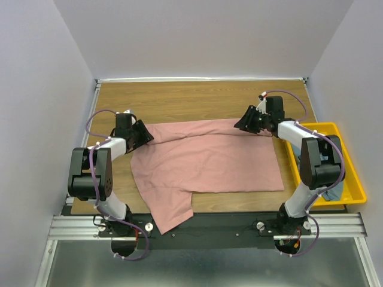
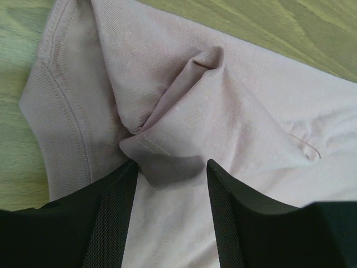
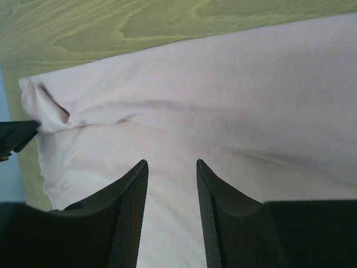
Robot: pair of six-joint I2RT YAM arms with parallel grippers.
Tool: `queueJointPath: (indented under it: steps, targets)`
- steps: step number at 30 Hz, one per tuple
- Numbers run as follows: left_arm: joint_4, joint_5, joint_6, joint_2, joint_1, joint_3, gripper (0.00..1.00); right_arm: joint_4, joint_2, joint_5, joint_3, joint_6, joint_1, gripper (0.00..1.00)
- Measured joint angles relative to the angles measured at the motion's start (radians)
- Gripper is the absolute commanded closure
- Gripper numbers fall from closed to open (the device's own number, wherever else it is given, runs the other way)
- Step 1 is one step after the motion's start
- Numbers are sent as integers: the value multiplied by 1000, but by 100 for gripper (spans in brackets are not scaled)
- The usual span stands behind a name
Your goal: Fold and stack the t-shirts
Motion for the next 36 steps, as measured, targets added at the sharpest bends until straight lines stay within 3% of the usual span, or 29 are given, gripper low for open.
queueJointPath:
  steps: [6,7,11,30,31,33,36]
  targets:
    - [0,5,-12,-2,-3,3,47,10,-18,0,-11,0,0,53]
    - [1,6,-14,-4,-5,3,54,10,-18,0,-12,0,0,53]
    - [1,23,-21,-5,-17,14,62,14,-19,0,-15,0,0,53]
    - [-30,45,-56,-52,-70,66,68,15,-25,0,-33,-5,0,53]
    - [-33,45,-57,-52,-75,67,70,15,-25,0,-33,-6,0,53]
    - [-35,45,-61,-52,-84,67,83,15,-25,0,-33,-9,0,53]
    - [-47,47,-71,-52,-103,77,90,15,-25,-1,-33,-12,4,53]
